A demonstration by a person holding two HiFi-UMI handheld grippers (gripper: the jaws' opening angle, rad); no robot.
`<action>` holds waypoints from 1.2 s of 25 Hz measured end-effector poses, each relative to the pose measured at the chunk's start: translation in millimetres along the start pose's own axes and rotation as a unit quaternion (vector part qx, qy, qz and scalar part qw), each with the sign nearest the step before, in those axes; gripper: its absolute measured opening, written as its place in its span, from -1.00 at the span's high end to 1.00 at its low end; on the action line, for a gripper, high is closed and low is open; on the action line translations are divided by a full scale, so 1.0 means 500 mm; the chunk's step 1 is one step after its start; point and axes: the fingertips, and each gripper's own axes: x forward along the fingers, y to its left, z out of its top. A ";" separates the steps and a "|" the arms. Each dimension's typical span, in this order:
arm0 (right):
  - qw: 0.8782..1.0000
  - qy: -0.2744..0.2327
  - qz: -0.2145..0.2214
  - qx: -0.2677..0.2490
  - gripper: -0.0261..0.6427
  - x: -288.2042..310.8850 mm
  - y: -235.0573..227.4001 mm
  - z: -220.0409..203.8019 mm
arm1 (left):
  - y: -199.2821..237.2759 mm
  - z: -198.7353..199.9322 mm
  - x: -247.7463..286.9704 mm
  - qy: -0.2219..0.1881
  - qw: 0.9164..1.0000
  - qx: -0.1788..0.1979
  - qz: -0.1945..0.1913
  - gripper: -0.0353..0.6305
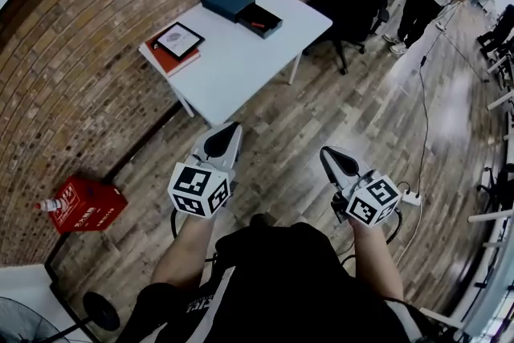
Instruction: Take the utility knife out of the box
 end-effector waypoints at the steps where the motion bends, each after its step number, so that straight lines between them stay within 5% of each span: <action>1: 1.000 0.003 -0.003 0.001 0.92 0.003 -0.004 0.002 | 0.003 0.004 0.004 -0.003 1.000 -0.002 -0.002 0.87; 14: 1.000 0.015 0.011 0.004 0.92 0.093 -0.066 0.034 | 0.084 0.020 0.058 -0.009 1.000 -0.021 0.014 0.87; 30: 0.997 0.024 0.035 0.059 0.92 0.241 -0.382 0.067 | 0.155 0.009 0.383 0.049 0.998 -0.011 0.046 0.87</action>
